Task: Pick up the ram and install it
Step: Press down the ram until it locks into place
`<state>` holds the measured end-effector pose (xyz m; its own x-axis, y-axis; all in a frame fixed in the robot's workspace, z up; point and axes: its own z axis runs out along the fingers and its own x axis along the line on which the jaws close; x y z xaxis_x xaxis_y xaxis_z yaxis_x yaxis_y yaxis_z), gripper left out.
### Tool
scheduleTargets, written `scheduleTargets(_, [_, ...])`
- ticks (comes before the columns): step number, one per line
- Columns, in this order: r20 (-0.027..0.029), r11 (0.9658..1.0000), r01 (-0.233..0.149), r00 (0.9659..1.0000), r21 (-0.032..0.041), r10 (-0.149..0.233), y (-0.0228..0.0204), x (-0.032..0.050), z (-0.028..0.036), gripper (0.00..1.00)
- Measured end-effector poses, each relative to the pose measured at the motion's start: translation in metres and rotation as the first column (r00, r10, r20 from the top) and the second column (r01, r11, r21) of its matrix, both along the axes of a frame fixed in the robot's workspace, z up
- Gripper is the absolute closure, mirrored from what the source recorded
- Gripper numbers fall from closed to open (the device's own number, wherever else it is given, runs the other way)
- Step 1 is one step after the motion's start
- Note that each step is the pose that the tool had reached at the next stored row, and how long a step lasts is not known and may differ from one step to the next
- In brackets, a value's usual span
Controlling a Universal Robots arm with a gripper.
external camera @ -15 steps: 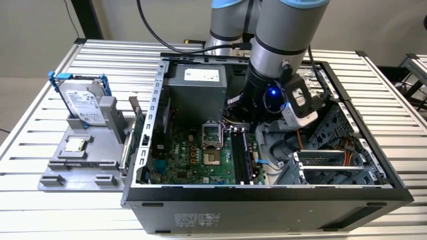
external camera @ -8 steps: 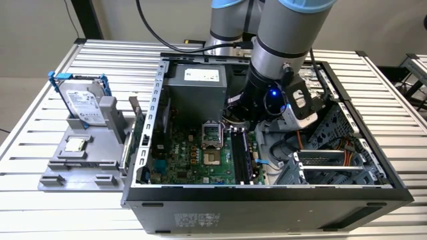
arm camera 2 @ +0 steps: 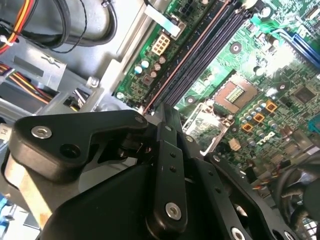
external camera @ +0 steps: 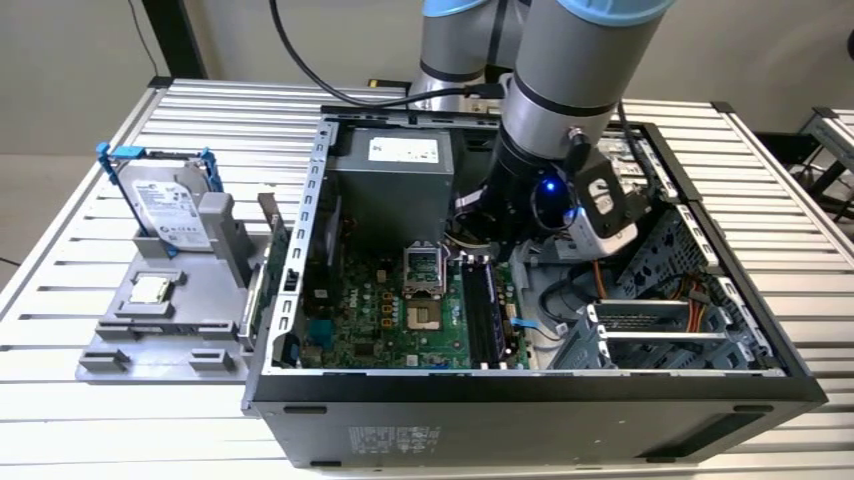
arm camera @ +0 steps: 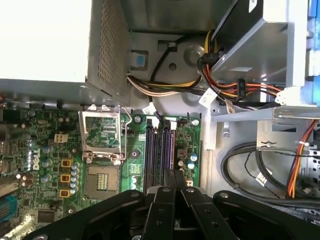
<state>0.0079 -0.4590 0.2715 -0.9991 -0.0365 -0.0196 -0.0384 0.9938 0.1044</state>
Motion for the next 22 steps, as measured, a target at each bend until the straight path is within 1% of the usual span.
scheduleTargets(3, [0.0012,0.9993,-0.038,0.9993,-0.0001,0.038,0.0000,0.0000,0.0000,1.00])
scheduleTargets(6, [0.0031,0.9966,-0.082,0.9966,-0.0004,0.082,0.0000,0.0000,0.0000,1.00])
scheduleTargets(9, [0.0041,0.9917,-0.128,0.9917,-0.0006,0.128,0.0000,0.0000,0.0000,1.00])
scheduleTargets(11, [0.0043,0.9870,-0.161,0.9870,-0.0007,0.161,0.0000,0.0000,0.0001,1.00])
scheduleTargets(13, [0.0045,0.9810,-0.194,0.9810,-0.0007,0.194,-0.0001,0.0000,0.0001,1.00])
scheduleTargets(16, [0.0053,0.9695,-0.245,0.9695,-0.0009,0.245,0.0000,0.0000,0.0001,1.00])
scheduleTargets(19, [0.0063,0.9546,-0.298,0.9546,-0.0010,0.298,0.0000,0.0000,0.0000,1.00])
scheduleTargets(21, [0.0064,0.9433,-0.332,0.9433,-0.0012,0.332,0.0000,0.0000,0.0001,1.00])
scheduleTargets(22, [0.0066,0.9370,-0.349,0.9369,-0.0012,0.349,0.0000,0.0000,0.0000,1.00])
